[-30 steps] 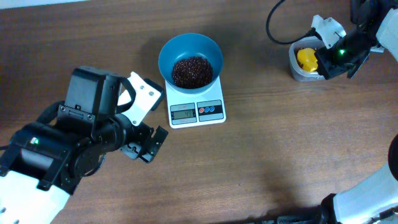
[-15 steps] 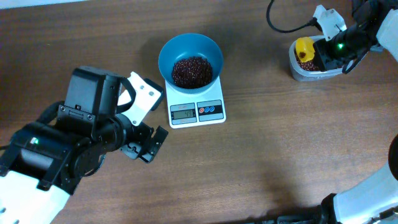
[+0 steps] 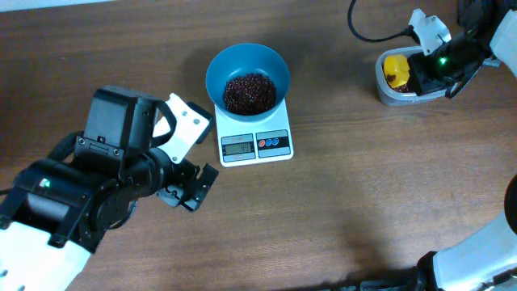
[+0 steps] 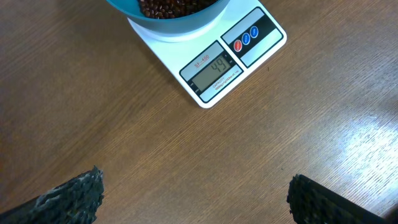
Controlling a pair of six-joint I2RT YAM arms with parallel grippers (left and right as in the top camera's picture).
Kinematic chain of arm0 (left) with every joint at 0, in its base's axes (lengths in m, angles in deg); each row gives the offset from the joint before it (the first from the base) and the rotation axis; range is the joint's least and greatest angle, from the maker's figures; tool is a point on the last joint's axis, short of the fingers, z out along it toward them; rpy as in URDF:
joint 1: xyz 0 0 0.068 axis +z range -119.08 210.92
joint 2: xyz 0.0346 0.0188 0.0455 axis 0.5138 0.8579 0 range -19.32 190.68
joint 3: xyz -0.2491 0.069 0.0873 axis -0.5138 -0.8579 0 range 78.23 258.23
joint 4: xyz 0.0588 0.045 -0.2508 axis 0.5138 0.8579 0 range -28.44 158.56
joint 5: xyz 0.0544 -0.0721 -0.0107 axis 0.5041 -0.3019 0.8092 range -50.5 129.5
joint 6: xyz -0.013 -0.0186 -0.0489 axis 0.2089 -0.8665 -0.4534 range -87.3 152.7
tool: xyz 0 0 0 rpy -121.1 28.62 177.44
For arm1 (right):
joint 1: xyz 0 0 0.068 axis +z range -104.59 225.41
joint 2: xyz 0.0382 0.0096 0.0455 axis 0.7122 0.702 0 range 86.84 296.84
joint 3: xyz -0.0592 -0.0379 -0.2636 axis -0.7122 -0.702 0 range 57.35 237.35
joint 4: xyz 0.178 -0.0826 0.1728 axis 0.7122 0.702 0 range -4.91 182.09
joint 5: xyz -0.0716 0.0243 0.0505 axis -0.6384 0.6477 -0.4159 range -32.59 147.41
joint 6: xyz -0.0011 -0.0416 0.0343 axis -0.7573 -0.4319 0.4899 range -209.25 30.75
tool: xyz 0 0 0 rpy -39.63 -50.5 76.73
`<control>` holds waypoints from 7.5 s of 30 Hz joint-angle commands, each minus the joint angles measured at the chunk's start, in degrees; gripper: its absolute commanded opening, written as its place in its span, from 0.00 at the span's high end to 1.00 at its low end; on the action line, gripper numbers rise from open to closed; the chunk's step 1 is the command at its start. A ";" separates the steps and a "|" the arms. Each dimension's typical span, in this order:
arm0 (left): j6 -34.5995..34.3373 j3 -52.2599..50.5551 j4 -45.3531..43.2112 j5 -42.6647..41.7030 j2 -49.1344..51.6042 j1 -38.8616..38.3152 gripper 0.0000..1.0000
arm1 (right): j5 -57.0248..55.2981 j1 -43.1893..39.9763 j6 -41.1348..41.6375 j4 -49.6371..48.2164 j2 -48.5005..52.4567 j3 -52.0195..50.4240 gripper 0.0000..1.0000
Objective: Scoop item into bowl and weigh 50g on scale
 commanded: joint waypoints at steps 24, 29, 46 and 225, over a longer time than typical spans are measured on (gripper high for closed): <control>0.90 -0.15 0.04 -0.61 -0.11 0.22 0.02 | 42.40 -9.73 0.74 -1.75 -2.80 6.34 0.96; 0.90 -0.15 0.04 -0.61 -0.11 0.24 0.02 | 42.29 5.77 0.70 -11.34 -2.80 6.34 0.96; 0.90 -0.15 0.04 -0.61 -0.11 0.24 0.01 | 11.32 29.75 -11.91 -15.45 -2.91 6.34 0.96; 0.90 -0.15 0.07 -0.61 -0.11 0.22 0.02 | -14.03 6.91 -2.93 -1.97 -8.57 1.88 0.96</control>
